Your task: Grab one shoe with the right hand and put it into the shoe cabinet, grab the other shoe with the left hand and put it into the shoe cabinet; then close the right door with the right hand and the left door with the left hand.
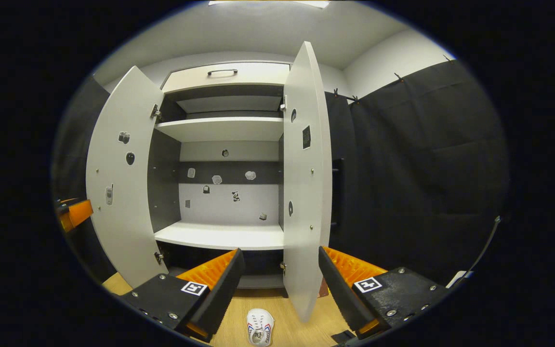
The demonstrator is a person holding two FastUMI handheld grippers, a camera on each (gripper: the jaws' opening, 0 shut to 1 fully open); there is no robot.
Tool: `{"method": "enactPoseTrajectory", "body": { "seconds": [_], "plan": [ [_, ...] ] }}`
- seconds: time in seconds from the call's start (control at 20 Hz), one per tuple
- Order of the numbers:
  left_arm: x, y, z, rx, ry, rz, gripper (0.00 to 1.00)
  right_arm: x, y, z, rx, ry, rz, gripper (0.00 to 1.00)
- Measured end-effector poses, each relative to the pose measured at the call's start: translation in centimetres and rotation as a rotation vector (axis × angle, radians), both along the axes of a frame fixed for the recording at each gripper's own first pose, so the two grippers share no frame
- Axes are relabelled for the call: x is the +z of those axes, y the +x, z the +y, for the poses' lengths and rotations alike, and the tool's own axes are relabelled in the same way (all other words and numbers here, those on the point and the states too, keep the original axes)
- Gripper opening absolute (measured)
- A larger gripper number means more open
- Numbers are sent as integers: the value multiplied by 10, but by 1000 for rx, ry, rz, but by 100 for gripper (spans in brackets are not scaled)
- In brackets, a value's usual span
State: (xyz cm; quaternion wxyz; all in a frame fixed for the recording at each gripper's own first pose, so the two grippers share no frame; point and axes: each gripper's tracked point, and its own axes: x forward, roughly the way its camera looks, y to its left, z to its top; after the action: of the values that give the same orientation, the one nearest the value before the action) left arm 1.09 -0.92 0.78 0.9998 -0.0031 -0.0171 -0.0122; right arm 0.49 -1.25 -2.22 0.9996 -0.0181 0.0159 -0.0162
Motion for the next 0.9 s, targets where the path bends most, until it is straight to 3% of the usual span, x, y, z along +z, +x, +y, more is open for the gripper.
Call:
{"method": "enactPoseTrajectory", "body": {
  "seconds": [0.05,0.1,0.2,0.7,0.9],
  "plan": [
    [0,-2,3,6,0,0,96,-10,1,2,5,-8,20,95],
    [0,-3,5,8,-2,-3,96,-20,2,3,6,-16,38,100],
    [-1,-6,9,10,-6,-4,96,-45,3,5,5,-13,74,95],
    [-7,-19,32,37,7,22,96,-216,9,12,2,122,402,94],
    [-11,-20,33,41,32,38,96,-275,10,6,-20,88,495,91]
  ]
}}
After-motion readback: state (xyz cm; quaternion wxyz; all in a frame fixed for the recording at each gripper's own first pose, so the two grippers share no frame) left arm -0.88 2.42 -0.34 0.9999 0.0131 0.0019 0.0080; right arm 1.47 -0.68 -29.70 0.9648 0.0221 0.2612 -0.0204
